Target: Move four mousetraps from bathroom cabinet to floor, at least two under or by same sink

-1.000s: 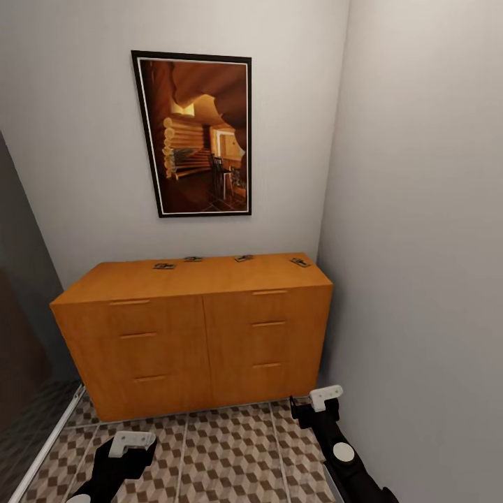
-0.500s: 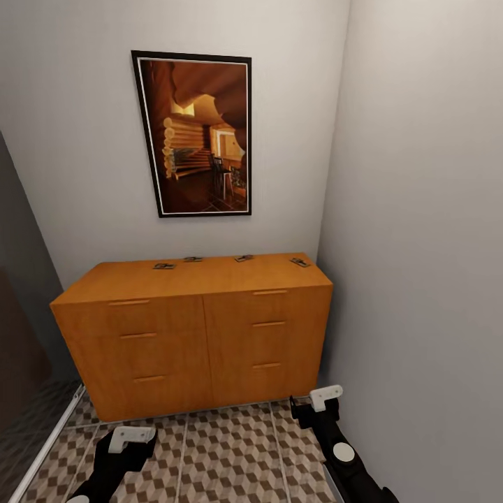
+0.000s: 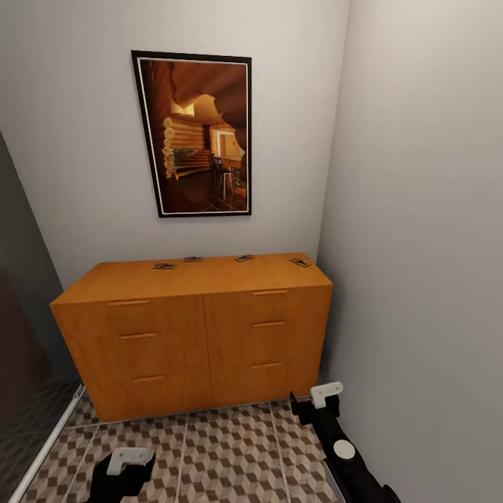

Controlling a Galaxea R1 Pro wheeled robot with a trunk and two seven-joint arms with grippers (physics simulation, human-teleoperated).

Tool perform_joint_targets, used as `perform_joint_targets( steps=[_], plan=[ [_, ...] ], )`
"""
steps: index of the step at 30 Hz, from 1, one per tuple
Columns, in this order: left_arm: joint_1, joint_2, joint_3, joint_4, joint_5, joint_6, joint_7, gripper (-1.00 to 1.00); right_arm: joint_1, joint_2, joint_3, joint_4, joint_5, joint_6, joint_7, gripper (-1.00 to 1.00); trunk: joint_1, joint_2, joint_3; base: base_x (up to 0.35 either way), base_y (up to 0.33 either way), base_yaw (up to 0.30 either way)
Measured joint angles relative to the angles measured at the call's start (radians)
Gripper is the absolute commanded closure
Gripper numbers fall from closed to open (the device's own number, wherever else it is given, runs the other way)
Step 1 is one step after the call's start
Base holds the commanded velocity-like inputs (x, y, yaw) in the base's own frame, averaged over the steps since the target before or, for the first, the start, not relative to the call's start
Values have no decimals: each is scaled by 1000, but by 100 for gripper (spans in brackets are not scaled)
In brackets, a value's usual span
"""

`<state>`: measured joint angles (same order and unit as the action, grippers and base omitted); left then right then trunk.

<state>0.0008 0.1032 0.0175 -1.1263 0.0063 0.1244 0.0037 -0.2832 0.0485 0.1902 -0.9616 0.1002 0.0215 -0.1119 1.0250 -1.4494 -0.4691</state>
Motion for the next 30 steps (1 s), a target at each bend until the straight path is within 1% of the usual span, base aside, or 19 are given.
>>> perform_joint_targets(
  steps=[2,3,6,7,9,11,13,16,17,19,22,24,25,30],
  plan=[
    [0,-1,12,54,3,-23,-1,-100,0,0,0,-8,0,0,0,-100,0,0,0,0,0,0],
    [1,-1,28,122,6,-63,-1,-100,0,-1,1,-13,0,0,0,-100,0,0,0,0,0,0],
    [1,-2,60,244,8,-155,-2,-100,0,-2,1,-17,0,1,0,-100,0,0,0,0,0,0],
    [1,-2,69,283,8,-194,-3,-100,0,-2,1,-18,0,1,0,-100,0,0,0,0,0,0],
    [1,-2,96,406,9,-345,-2,-100,0,-2,2,-20,2,1,-2,-100,0,0,0,0,0,0],
    [0,-2,102,454,9,-399,-2,-100,0,-1,2,-21,3,1,-3,-100,0,0,0,0,0,0],
    [1,-2,108,528,9,-458,-2,-100,0,1,2,-21,4,2,-3,-100,0,0,0,0,0,0],
    [1,-2,110,581,9,-480,-3,-100,0,1,-1,-22,4,4,-3,-100,0,0,0,0,0,0],
    [1,-2,112,611,8,-488,-4,-100,0,0,-4,-24,3,6,-3,-100,0,0,0,0,0,0],
    [1,-2,112,638,8,-494,-4,-100,0,0,-6,-32,3,8,-4,-100,0,0,0,0,0,0],
    [1,-2,113,678,8,-499,-5,-100,0,0,-8,-73,4,20,-5,-100,0,0,0,0,0,0],
    [1,-2,113,701,8,-501,-5,-100,0,1,-10,-123,4,55,-7,-100,0,0,0,0,0,0],
    [1,-2,113,712,9,-502,-6,-100,0,1,-11,-171,5,98,-8,-100,0,0,0,0,0,0],
    [1,-2,112,729,9,-503,-6,-100,0,1,-12,-322,5,244,-14,-100,0,0,0,0,0,0]
  ],
)
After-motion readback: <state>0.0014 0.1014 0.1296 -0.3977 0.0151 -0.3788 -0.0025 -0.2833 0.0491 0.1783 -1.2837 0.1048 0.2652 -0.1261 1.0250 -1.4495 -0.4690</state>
